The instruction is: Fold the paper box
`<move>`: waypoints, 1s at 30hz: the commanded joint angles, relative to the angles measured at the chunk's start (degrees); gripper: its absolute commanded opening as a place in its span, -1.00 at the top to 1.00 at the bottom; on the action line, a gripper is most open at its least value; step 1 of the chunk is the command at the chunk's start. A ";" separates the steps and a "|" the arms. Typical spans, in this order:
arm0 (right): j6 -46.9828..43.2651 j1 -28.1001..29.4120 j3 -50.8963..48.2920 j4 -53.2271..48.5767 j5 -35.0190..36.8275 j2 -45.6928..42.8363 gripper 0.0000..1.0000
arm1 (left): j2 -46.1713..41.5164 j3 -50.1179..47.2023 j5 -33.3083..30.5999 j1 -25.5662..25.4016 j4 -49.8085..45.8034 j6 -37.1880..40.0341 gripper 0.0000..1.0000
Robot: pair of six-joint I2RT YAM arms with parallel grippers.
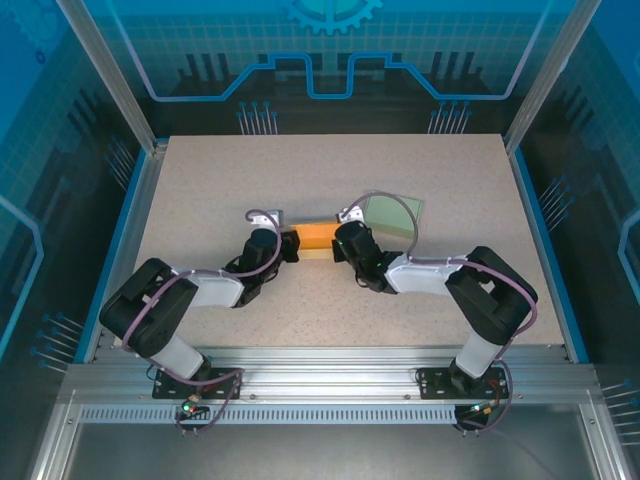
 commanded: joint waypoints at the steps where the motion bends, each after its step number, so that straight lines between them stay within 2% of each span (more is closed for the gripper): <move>1: 0.95 1.94 -1.91 2.05 -2.42 -0.95 1.00 | -0.74 -2.89 4.02 -1.39 0.67 -0.13 0.83; 7: 0.60 2.91 -3.64 2.38 -0.16 -0.44 1.00 | -4.40 -7.32 6.08 -1.51 2.52 0.48 0.47; 9: 0.76 3.01 -4.11 2.79 0.66 0.12 1.00 | -6.39 -8.39 6.18 -1.53 1.94 0.61 0.21; 11: 0.94 2.99 -4.33 2.88 1.22 0.64 1.00 | -8.44 -9.48 6.07 -1.49 1.58 0.32 0.04; 13: 1.11 3.12 -4.46 3.27 1.54 1.27 1.00 | -10.69 -10.53 6.09 -1.58 0.72 -0.06 -0.03; 20: 1.64 3.13 -3.88 3.54 1.94 3.33 1.00 | -22.59 -12.59 4.94 -2.16 -9.42 -1.62 -0.47; 27: 1.47 3.13 -3.68 3.43 1.91 3.53 1.00 | -42.36 -12.62 1.43 -2.83 -28.08 -3.02 -0.54; 30: 1.20 3.22 -3.57 3.32 1.63 3.45 1.00 | -50.57 -10.27 -1.42 -2.89 -36.77 -2.44 -0.50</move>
